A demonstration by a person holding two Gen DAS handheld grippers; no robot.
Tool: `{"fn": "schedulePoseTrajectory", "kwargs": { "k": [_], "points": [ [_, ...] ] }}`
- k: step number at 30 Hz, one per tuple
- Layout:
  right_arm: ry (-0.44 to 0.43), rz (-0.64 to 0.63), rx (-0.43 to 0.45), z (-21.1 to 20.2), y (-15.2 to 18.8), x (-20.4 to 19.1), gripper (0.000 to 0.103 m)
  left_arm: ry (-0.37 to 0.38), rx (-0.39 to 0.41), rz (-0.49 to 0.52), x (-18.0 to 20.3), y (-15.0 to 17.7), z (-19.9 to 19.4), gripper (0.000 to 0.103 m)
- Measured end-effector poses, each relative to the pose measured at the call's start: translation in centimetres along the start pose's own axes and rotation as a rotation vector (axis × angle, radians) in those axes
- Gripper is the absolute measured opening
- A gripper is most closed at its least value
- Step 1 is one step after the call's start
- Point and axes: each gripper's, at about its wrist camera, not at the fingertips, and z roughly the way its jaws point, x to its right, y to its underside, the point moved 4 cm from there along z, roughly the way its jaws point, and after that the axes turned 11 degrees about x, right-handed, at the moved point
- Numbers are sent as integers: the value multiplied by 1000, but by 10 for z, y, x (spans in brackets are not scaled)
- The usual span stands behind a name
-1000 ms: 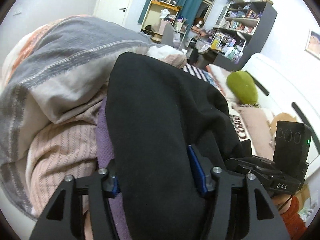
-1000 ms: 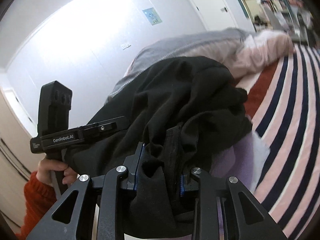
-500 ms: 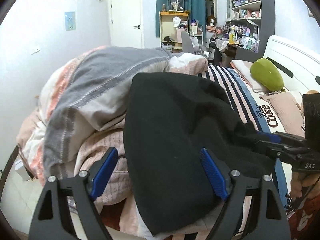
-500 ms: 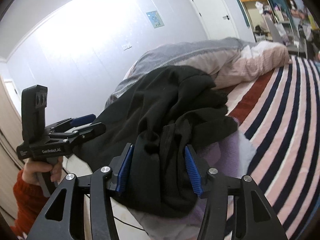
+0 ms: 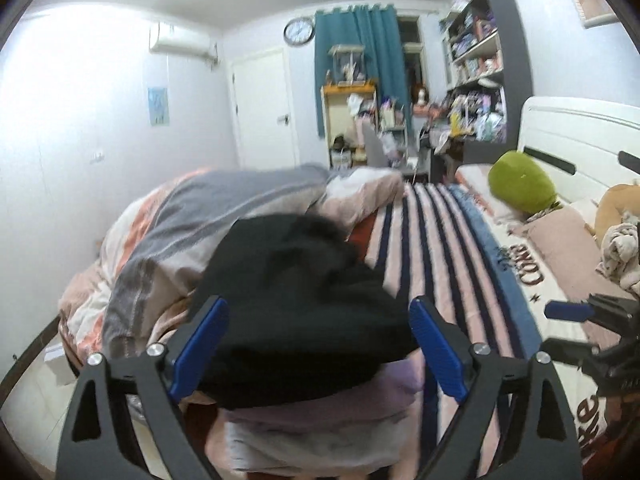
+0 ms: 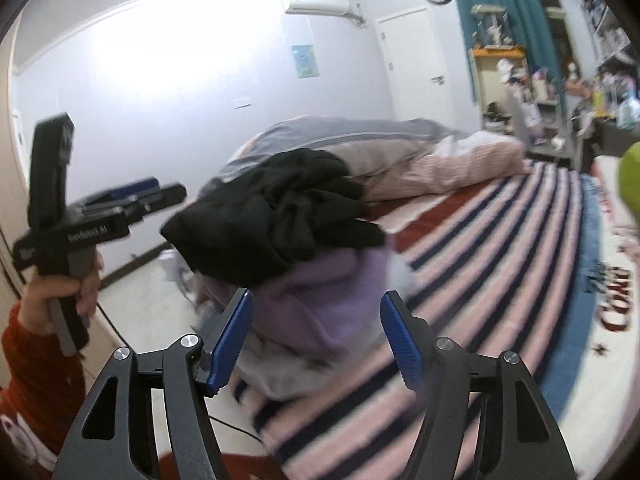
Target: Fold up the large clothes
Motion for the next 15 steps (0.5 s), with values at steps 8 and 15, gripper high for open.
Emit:
{"fn": "schedulePoseTrajectory", "kwargs": {
  "k": [8,15],
  "points": [
    [223,-73,111,-118,20,28,78,13,214,18,112,-6,-57,102],
    [419,-158,230,-213,31,35,103,73,280,-18,194,-1,-84,103]
  ]
}}
